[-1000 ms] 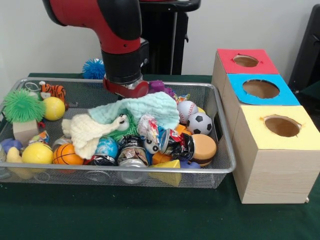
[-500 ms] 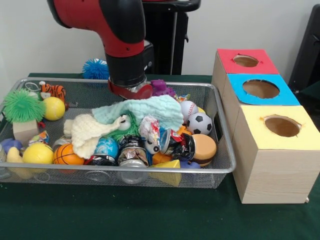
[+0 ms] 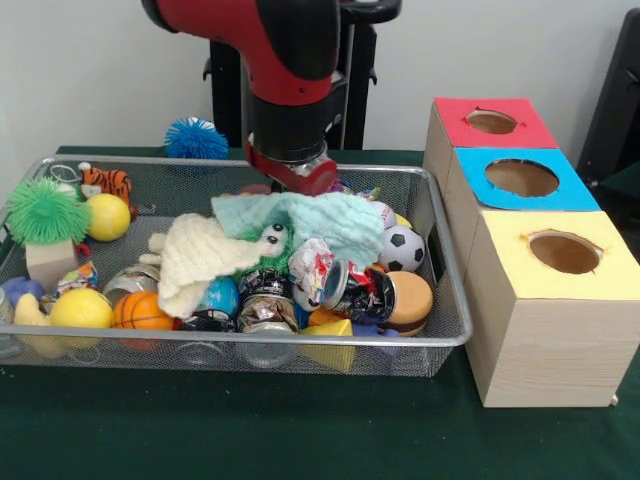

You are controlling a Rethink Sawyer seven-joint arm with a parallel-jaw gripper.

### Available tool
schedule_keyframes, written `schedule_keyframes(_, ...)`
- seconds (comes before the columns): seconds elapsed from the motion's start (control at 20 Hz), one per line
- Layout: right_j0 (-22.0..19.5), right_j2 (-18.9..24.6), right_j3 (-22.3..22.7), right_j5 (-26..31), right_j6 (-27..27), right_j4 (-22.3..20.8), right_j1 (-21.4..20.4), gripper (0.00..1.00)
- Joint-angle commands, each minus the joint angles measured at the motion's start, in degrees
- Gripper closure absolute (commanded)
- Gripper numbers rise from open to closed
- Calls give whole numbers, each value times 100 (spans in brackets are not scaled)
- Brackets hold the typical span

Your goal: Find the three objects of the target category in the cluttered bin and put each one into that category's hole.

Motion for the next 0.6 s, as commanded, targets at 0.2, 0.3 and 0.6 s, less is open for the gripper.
schedule_keyframes(0.2,616,502,-932,867,1236,676,293,100)
schedule_keyframes(0.3,655,363,-972,852,1198,575,377,100)
schedule_keyframes(0.6,211,413,-728,706,820,344,383,100)
